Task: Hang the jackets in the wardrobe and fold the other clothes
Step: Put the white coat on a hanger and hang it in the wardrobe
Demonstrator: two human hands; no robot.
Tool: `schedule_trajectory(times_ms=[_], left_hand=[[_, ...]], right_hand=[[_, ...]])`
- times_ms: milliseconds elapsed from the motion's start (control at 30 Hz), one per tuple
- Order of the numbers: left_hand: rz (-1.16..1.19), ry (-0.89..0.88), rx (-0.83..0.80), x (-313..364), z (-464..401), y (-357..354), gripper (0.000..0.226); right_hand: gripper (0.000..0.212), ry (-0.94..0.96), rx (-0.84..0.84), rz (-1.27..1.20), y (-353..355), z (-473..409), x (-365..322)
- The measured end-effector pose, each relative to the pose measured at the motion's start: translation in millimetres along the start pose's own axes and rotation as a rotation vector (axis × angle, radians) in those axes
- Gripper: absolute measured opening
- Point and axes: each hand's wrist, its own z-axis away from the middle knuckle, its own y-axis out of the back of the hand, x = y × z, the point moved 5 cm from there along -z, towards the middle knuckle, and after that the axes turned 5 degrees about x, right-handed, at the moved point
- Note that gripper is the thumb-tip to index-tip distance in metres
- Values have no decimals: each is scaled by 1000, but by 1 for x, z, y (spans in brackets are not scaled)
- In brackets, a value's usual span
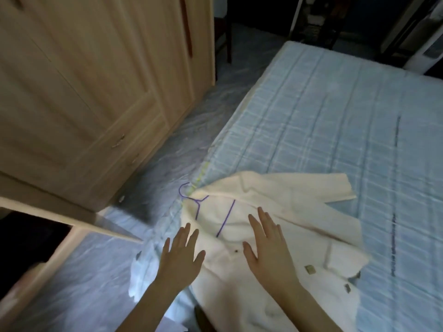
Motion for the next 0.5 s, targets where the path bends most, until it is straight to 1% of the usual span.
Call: schedule_trajectory(times_ms=[100,133,200,267,367,433,500], left_hand=[[-10,6,-3,-13,0,-31,85],[3,17,-32,-19,-2,-44,89],[39,62,-81,-31,-9,-66,82],[100,112,-108,-47,-20,-87,67],[238,191,-56,-72,-37,-105,57],[361,219,-2,-80,-47,-115,51],[433,226,-13,-79,-55,-128,51]], right_hand=[[62,1,-41,-17,-28,2,1],[64,5,-65,-15,-38,1,-1],[64,30,-110,0,-62,1,-5],[61,44,-143,-26,-89,1,-9],[59,39,-216,-65,-131,5,-17],[51,42,-265,-70,-157,7,-24],[45,57,-289,-84,-178,8,-30]])
